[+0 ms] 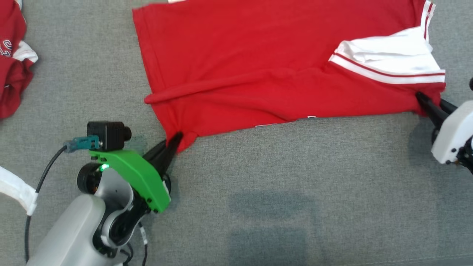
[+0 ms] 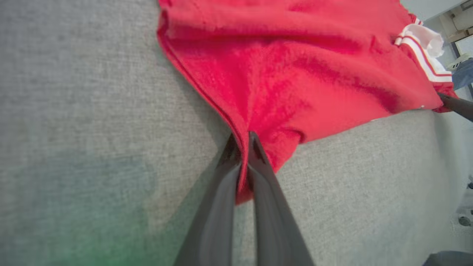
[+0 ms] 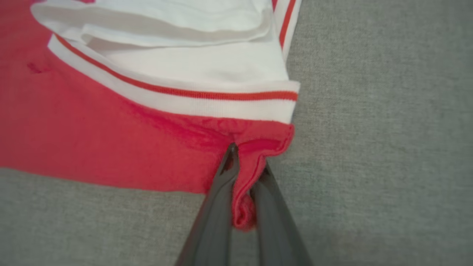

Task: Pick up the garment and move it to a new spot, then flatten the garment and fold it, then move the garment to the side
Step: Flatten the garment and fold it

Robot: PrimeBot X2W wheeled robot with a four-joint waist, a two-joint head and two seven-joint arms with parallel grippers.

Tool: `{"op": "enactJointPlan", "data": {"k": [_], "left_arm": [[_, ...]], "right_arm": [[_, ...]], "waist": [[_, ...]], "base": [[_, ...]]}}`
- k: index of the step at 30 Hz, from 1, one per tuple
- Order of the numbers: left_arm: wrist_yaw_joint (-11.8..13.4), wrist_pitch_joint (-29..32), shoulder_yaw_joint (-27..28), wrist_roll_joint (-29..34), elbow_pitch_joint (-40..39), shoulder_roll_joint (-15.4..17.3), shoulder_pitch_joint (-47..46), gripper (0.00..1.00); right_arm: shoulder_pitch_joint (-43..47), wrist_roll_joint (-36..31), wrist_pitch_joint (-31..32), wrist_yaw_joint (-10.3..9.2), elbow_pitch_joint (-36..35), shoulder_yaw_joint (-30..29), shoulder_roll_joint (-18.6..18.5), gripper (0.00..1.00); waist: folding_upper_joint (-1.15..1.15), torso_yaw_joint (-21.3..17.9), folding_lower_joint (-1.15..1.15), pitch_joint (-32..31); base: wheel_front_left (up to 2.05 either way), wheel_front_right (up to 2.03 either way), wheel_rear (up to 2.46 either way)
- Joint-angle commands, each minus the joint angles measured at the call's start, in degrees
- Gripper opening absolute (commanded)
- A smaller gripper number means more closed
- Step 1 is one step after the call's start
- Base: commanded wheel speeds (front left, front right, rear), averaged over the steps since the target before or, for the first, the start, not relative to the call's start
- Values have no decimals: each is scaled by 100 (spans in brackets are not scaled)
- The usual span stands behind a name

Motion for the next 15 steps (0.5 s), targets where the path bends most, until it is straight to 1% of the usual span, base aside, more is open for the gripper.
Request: {"op": "enactJointPlan", "data": {"k": [1, 3, 6, 10, 12, 14, 15], "left_arm": [[-78, 148, -55, -101, -22, 189, 252, 0], [-148, 252, 18, -178, -292, 431, 389, 0], [-133, 415, 104, -310, -808, 794, 681, 0], [30, 508, 123, -399, -1509, 1177, 1358, 0], [136, 447, 119, -458, -1767, 1238, 1723, 0], [215, 349, 99, -462, -1866, 1239, 1997, 0], [255, 301, 85, -464, -1873, 1201, 2103, 31]], "right_arm": [[234, 164, 119, -10, -32, -53, -130, 0], [430, 448, 318, -10, -271, -145, -350, 0], [916, 868, 699, -10, -691, -307, -680, 0], [1742, 1283, 1083, -10, -1274, -541, -963, 0], [2036, 1385, 1130, -10, -1439, -687, -972, 0], [2241, 1293, 1057, -10, -1488, -768, -945, 0], [2323, 1208, 989, -10, -1476, -794, -908, 33]], "waist": [[0, -51, 0, -295], [0, -69, 0, -444], [0, -91, 0, -567], [0, -138, 0, -560], [0, -181, 0, -477], [0, -187, 0, -396], [0, -179, 0, -370]], "base": [[0, 0, 0], [0, 0, 0], [0, 0, 0], [0, 0, 0], [0, 0, 0], [0, 0, 0], [0, 0, 0]]}}
